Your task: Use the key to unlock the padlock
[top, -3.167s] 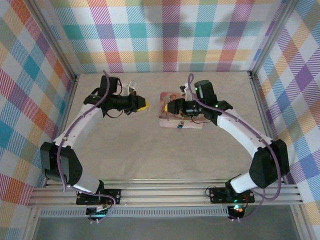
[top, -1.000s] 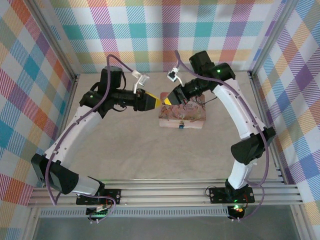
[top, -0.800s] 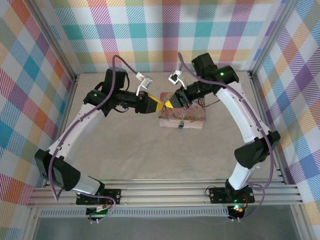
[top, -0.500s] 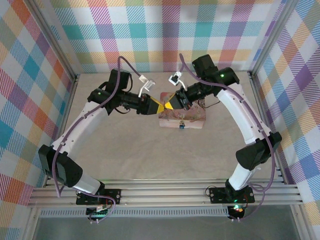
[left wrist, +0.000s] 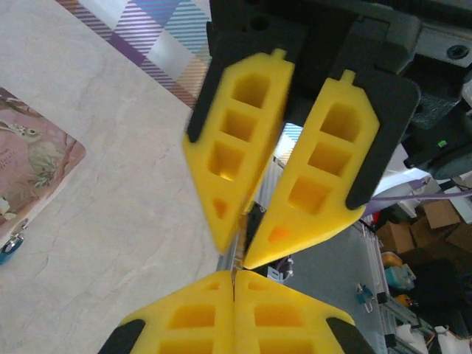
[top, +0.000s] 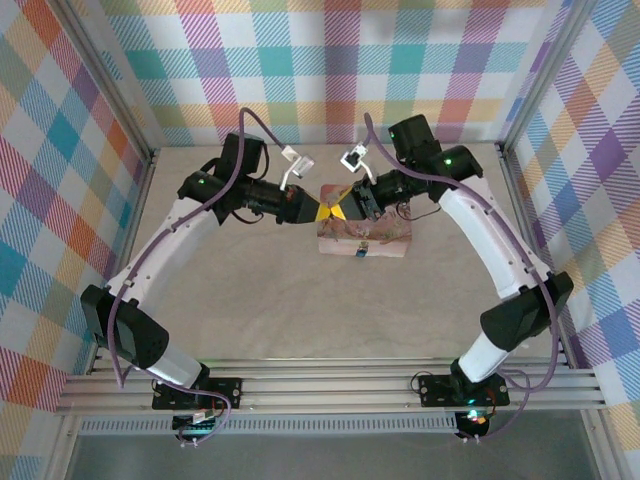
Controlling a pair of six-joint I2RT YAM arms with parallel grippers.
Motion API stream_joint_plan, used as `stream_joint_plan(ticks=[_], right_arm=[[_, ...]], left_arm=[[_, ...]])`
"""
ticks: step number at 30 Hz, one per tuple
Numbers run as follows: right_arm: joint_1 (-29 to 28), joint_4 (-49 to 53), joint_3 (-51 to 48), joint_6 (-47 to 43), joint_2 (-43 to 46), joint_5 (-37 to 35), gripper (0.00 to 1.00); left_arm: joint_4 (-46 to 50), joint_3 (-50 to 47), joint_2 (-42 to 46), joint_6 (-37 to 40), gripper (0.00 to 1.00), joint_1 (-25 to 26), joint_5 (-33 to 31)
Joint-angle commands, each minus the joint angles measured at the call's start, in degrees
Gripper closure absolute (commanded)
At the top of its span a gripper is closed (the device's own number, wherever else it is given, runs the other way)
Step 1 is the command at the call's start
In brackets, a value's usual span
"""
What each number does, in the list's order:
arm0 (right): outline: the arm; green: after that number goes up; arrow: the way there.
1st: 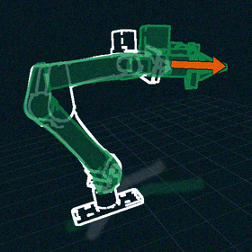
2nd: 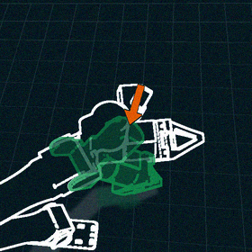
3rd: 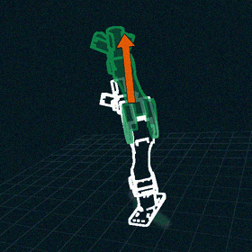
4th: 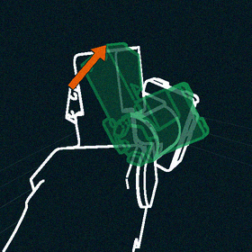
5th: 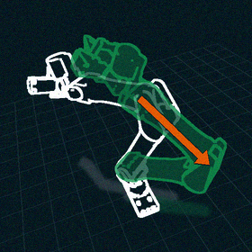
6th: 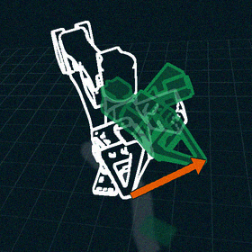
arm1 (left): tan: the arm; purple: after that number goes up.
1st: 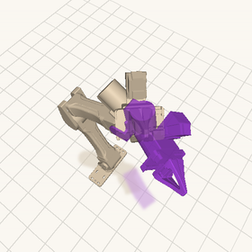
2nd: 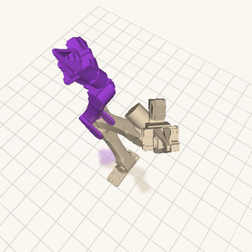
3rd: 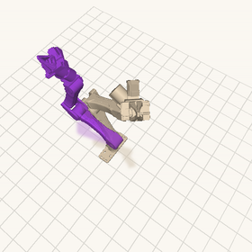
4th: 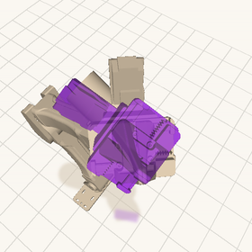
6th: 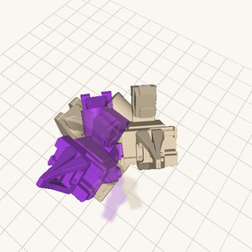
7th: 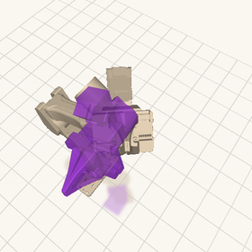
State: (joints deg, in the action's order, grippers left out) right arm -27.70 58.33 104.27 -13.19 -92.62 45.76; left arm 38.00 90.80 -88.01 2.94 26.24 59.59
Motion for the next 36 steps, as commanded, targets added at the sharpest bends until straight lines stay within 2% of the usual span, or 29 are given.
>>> stream_joint_plan(ticks=[1, 3, 4, 6, 9, 14, 20, 29, 31, 33, 36], right_arm=[[0.99, -15.67, -4.88, 14.67, 4.45, -3.93, 0.68], [2.97, -24.99, -9.09, 26.75, 6.28, -3.82, 0.56], [4.25, -29.77, -11.36, 33.69, 6.97, -3.73, 0.55], [5.52, -35.78, -14.32, 43.31, 7.28, -3.59, 0.57], [5.26, -37.73, -14.73, 49.66, 5.96, -2.46, 0.61], [3.43, -34.6, -13.98, 52.14, 4.2, -2.95, 0.61], [1.16, -38.68, -16.92, 56.91, 3.81, -2.64, 0.61], [1.32, -43.2, -19.25, 60.73, 4.16, -1.44, 0.72], [1.74, -44.23, -20.07, 61.86, 4.52, -1.59, 0.7], [2.4, -45.79, -21.29, 63.65, 5.04, -1.87, 0.63], [3.77, -48.62, -23.5, 66.45, 6.44, -2.63, 0.61]], left_arm=[[-7.8, -3.37, 2.05, -7.13, 1.0, 0.74, -7.1], [-14.62, -7.59, 4.36, -11.35, 1.0, 0.9, -11.09], [-18.21, -9.98, 5.79, -12.97, 1.0, 1.03, -13.46], [-24.32, -13.86, 8.07, -15.75, 1.0, 1.37, -17.45], [-29.67, -17.8, 10.24, -18.81, 1.0, 1.59, -21.43], [-33.67, -20.36, 11.62, -21.53, 1.0, 1.77, -23.59], [-37.31, -21.2, 11.71, -23.93, 1.0, 1.87, -23.43], [-42.95, -22.37, 10.69, -30.18, 1.0, 1.87, -22.79], [-44.78, -22.92, 10.5, -31.91, 1.0, 1.89, -22.47], [-46.5, -23.54, 10.36, -33.52, 1.0, 1.86, -22.13], [-47.93, -24.23, 10.07, -35.74, 1.0, 1.83, -21.84]])
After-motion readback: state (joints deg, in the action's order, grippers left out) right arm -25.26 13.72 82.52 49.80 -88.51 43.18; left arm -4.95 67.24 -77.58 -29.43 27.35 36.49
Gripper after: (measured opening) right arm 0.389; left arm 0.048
